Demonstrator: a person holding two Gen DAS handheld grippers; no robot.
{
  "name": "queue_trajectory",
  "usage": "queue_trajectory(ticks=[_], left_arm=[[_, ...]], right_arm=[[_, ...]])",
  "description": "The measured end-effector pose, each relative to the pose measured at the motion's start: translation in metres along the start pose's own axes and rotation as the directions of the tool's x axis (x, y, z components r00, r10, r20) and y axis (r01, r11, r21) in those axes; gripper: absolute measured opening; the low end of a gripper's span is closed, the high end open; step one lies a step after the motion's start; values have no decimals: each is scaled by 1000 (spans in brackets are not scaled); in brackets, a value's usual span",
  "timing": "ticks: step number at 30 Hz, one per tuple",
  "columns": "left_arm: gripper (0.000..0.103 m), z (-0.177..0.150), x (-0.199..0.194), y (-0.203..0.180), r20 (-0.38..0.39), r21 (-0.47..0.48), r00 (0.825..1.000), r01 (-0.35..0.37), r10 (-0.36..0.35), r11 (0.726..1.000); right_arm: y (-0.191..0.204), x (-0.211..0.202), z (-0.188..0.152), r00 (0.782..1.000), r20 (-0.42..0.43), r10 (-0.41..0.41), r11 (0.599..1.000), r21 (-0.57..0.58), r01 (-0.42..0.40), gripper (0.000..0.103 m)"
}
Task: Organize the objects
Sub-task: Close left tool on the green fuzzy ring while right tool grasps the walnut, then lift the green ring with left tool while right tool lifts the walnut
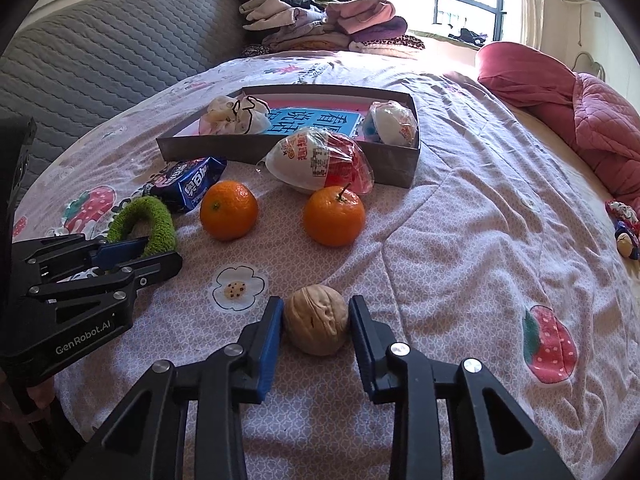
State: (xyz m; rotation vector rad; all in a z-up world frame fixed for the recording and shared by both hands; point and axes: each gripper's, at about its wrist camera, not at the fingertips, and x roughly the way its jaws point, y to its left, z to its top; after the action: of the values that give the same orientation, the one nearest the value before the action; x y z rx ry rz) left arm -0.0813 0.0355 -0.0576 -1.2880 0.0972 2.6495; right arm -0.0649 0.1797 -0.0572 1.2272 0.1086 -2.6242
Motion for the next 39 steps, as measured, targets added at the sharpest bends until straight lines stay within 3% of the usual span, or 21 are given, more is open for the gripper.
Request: queue_trajectory(ticks=[11,39], left_arm=[[14,-3,-4,7,6,-33,1000,23,-23,999],[13,-4,-35,21,51,-80,997,56,-52,995]], right_arm=[[-3,-3,2,999,18,32,999,22,-32,34],[-4,-15,6,995,69,73,996,48,-76,34]])
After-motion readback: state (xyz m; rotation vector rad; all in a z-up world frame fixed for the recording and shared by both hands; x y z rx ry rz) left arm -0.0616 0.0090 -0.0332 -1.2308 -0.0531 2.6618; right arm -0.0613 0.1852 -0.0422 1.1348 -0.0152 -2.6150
